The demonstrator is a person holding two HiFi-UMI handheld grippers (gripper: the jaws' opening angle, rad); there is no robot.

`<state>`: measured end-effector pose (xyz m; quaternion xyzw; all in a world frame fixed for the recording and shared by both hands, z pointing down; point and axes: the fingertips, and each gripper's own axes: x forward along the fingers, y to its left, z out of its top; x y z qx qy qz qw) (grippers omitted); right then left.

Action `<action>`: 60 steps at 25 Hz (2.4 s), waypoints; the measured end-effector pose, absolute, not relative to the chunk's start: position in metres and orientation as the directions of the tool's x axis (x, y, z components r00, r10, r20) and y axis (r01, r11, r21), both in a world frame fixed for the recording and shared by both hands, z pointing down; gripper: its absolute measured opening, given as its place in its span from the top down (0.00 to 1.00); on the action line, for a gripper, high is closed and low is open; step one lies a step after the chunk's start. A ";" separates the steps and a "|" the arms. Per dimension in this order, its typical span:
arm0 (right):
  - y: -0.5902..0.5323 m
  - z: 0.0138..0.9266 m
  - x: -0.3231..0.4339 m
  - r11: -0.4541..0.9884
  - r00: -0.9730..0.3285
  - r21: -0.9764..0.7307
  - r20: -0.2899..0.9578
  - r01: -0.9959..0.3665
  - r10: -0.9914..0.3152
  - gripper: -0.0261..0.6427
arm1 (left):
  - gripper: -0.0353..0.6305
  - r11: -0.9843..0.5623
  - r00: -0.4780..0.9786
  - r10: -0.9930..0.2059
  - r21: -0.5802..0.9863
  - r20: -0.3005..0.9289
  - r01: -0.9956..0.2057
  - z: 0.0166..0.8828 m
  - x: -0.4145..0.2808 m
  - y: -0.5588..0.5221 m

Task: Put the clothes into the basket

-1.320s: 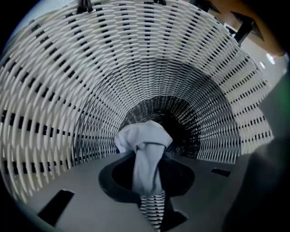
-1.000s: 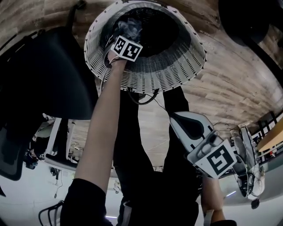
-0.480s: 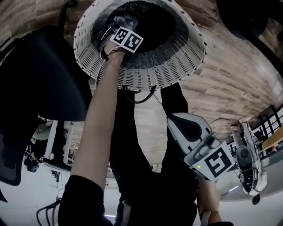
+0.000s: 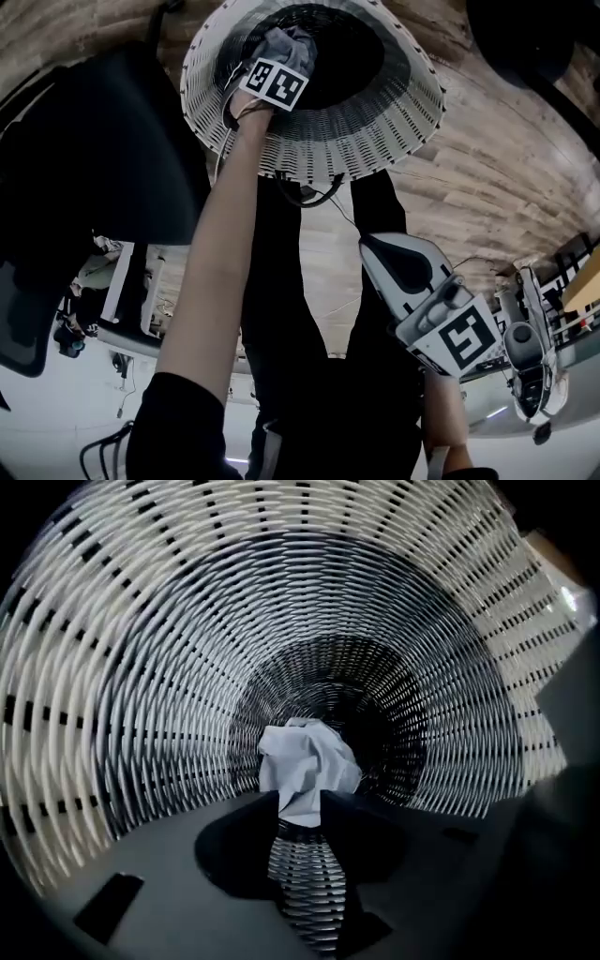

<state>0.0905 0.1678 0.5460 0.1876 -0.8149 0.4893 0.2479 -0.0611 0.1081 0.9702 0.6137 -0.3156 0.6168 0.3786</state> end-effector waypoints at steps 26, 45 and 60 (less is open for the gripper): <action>0.128 0.424 0.081 0.587 -0.845 -0.660 0.528 -0.469 -0.082 0.94 | 0.79 -0.420 0.175 0.037 0.174 0.984 -0.891 0.799 -0.053 0.114; 0.105 0.333 0.120 0.658 -0.791 -0.525 0.585 -0.539 -0.180 0.94 | 0.92 -0.421 0.204 0.087 0.222 0.975 -0.879 0.659 -0.036 0.181; 0.081 0.247 0.107 0.715 -0.797 -0.438 0.536 -0.546 -0.280 0.94 | 0.93 -0.374 0.389 -0.170 0.306 0.905 -0.875 0.497 -0.035 0.159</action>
